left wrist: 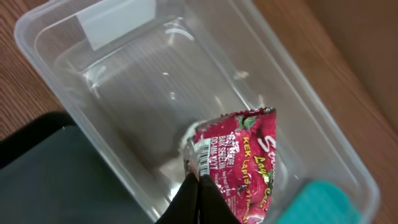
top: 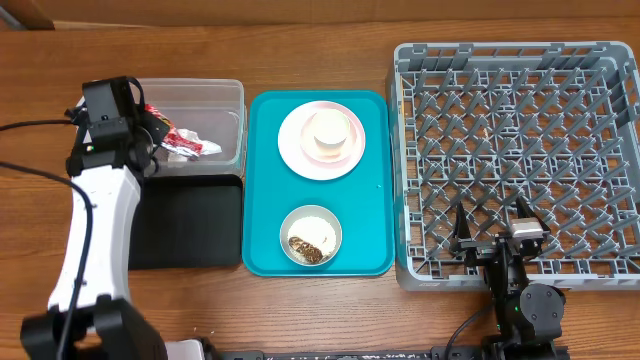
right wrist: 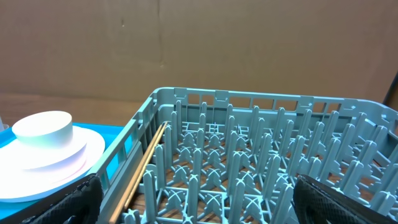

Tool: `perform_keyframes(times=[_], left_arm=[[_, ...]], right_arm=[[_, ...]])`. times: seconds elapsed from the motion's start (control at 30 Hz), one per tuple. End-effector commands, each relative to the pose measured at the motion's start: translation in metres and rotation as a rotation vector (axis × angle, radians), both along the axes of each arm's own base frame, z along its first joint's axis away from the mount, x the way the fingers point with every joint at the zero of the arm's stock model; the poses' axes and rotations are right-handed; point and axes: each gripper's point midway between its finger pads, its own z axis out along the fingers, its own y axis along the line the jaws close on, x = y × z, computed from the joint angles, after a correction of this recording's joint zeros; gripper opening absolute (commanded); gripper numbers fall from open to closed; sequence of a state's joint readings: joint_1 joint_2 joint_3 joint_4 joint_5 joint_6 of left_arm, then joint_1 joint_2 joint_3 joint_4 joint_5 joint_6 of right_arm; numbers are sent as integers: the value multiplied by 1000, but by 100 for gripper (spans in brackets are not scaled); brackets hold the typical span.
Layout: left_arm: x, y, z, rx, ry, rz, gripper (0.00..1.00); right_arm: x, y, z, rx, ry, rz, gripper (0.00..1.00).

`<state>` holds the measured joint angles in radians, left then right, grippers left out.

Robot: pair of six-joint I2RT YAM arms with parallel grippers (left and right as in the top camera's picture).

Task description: Sort waste into correct bins and load items into the dishwasher

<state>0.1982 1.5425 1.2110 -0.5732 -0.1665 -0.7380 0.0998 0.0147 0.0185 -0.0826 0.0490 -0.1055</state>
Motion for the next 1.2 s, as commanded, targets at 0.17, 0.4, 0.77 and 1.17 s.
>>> perform_keyframes(times=[0.17, 0.4, 0.77, 1.17], left_arm=[[5, 43, -32, 16, 47, 129, 4], [3, 48, -38, 15, 65, 137, 4], [12, 39, -31, -2, 36, 62, 41], [37, -23, 36, -4, -122, -238, 7]], right_arm=[[0, 2, -1, 1, -6, 8, 100], [0, 2, -1, 1, -6, 8, 100], [0, 2, -1, 1, -6, 8, 100], [0, 2, -1, 1, -6, 8, 100]])
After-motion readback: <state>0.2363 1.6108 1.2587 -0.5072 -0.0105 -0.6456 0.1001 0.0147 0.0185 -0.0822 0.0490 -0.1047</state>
